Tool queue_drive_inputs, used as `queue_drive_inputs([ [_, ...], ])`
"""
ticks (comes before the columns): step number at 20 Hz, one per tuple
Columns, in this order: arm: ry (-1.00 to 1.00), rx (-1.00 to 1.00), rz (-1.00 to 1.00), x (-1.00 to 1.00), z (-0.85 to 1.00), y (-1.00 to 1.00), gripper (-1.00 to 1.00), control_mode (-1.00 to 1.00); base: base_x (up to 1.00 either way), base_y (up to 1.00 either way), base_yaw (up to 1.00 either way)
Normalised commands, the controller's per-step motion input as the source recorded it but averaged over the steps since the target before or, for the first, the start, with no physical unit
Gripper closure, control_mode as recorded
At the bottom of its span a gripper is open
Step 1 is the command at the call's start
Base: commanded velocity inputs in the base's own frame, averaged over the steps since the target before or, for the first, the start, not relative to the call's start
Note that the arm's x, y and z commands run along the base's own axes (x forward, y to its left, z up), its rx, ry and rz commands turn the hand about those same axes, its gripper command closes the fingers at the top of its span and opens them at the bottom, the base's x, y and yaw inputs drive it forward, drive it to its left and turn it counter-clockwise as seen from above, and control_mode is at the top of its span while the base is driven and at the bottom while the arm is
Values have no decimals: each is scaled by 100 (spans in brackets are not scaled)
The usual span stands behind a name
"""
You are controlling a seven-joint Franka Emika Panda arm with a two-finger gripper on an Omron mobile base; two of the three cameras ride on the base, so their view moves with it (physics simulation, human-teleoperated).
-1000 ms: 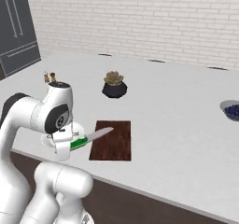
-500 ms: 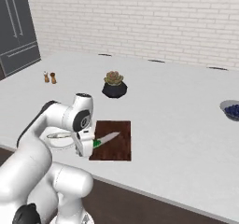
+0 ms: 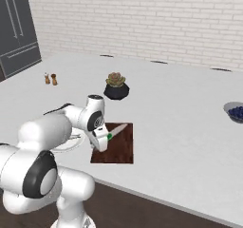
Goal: Pick up the knife from the drawer and place it on the cutting board. Then place the meat from the plate to the cutting board.
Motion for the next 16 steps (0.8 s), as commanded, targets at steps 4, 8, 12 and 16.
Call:
queue_drive_inputs([
  [4, 0, 0, 6, 98, -28, -1, 100, -100, 0, 0, 0],
  [8, 0, 0, 6, 86, -60, 0, 100, -100, 0, 0, 0],
  [12, 0, 0, 5, 61, -56, 0, -100, -100, 0, 0, 0],
  [16, -5, 0, 3, -18, -4, 0, -100, -100, 0, 0, 0],
])
